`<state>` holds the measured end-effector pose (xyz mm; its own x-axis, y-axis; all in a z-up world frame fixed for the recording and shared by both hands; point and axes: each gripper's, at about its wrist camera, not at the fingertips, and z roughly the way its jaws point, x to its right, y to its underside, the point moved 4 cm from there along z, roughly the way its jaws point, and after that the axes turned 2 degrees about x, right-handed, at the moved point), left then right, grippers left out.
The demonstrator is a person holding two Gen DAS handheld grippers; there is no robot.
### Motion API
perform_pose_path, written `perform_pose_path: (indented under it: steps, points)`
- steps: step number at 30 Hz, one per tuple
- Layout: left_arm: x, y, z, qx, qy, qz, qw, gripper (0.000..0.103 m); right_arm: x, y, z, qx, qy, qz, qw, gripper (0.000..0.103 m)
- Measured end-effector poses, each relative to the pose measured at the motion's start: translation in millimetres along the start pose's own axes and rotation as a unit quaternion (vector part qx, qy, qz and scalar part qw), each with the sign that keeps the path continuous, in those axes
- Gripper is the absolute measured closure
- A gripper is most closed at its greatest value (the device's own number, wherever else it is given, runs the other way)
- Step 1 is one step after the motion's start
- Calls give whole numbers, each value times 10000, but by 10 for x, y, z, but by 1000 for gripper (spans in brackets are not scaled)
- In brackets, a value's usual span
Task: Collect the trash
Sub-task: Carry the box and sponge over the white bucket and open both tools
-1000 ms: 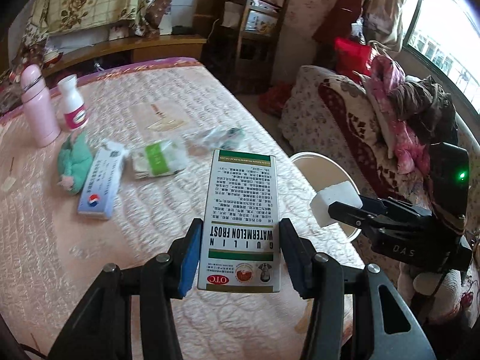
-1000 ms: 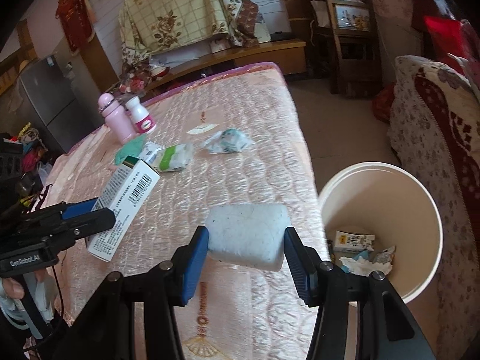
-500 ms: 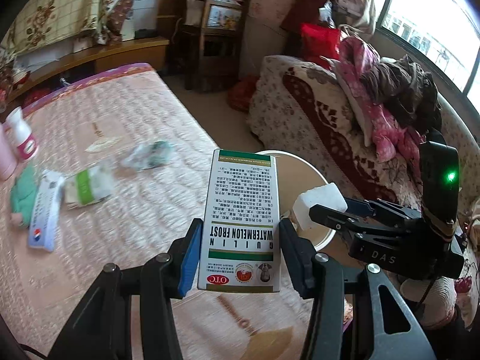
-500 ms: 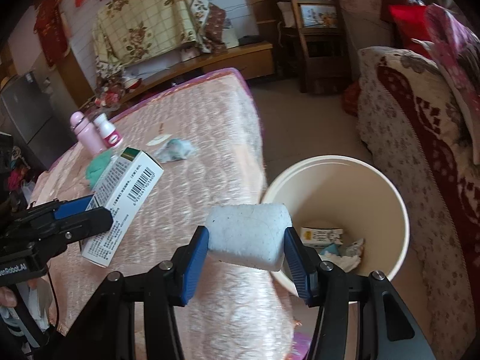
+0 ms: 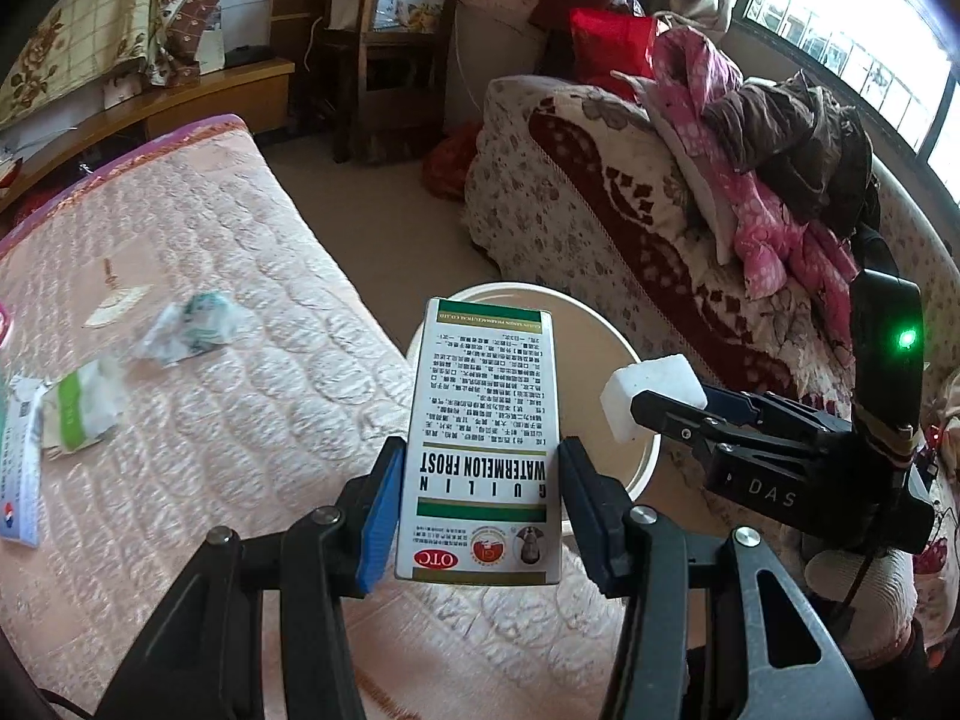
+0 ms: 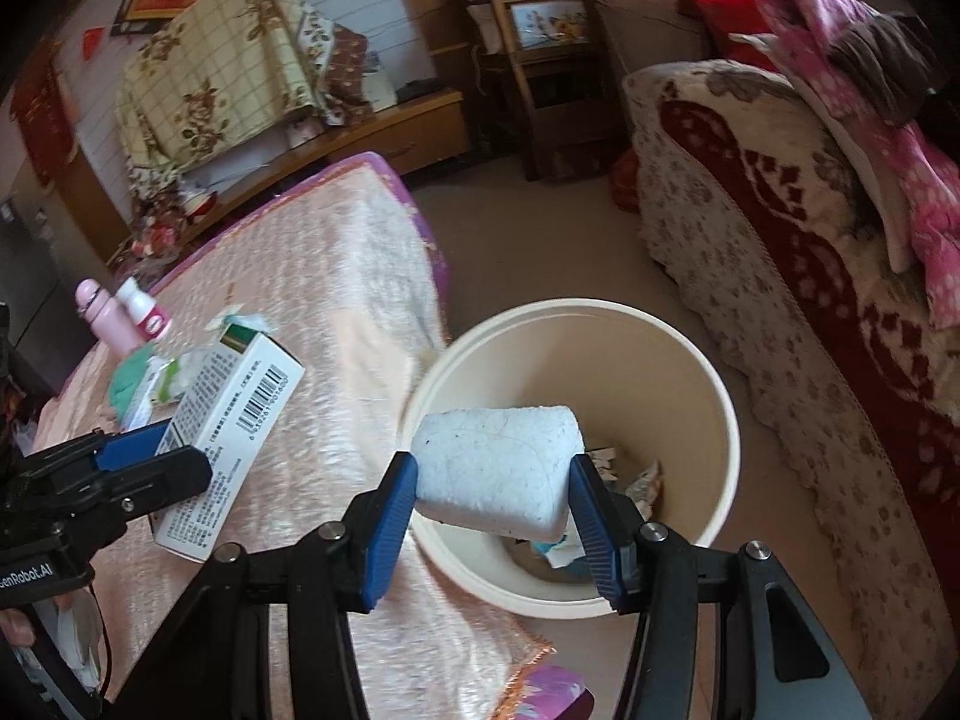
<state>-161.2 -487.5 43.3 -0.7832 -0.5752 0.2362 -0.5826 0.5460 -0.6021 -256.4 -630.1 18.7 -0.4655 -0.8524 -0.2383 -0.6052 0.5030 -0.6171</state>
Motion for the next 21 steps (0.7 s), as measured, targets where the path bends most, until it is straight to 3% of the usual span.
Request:
perform_pose_path:
  steps: [21]
  points:
    - [167, -112, 447, -179, 93, 83, 9998, 50, 480, 76, 355, -214, 257, 363, 9988, 47]
